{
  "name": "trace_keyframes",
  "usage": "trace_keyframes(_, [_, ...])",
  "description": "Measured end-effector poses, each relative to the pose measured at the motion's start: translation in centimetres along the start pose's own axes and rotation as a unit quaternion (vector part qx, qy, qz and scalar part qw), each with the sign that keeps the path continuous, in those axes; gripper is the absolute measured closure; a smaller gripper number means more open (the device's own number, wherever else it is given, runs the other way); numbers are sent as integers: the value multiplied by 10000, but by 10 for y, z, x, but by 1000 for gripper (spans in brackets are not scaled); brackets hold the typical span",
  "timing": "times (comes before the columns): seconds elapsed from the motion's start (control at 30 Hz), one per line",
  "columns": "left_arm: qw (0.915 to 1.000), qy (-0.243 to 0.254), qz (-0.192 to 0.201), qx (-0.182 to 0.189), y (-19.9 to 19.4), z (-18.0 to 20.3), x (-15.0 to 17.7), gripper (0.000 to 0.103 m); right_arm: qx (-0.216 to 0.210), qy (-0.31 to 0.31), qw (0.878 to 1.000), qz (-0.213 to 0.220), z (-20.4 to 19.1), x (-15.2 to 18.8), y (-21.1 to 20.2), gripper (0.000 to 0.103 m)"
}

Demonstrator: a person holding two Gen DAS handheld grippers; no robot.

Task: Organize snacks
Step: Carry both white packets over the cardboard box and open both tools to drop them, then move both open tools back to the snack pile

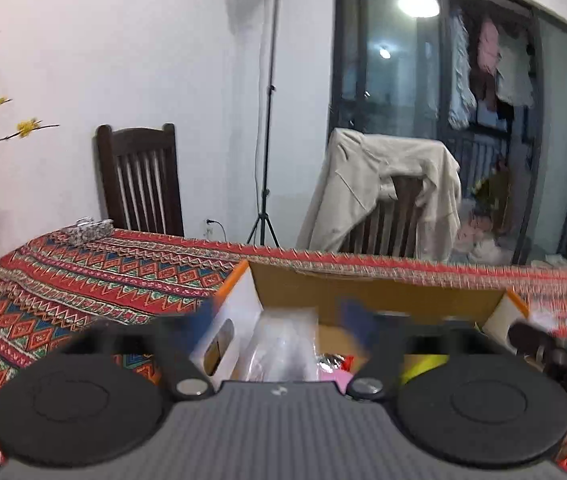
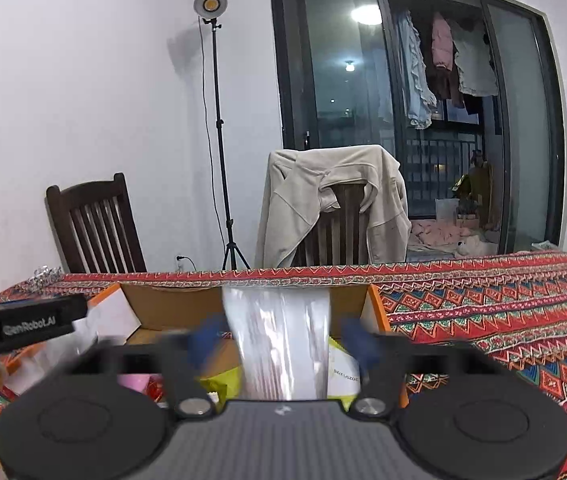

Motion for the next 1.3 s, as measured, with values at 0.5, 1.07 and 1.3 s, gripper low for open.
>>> trace_keyframes(0.5, [9970,-430,585,-267,-42,-11,-36,0,275,-131,9995,91,6,-18,-33,0])
trace_keyframes(1.07, [9983,-48,-515,-268,-131,-101,37,0,185,-649,9945,-799,5,53,-106,0])
trace_keyframes(1.3, [9989,-91,-439,-136,-144,-125,84,0,233,-700,9885,-1320,11,98,-117,0])
Point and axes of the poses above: each gripper's, at about its wrist camera, not at the fingertips, and y roughly the way its jaws point, z to its right, x to its underside, the point moved 7 cm from there along y, roughly the way its jaws point, and after that the axes turned 8 degrees about x, right-handed, at the moved point
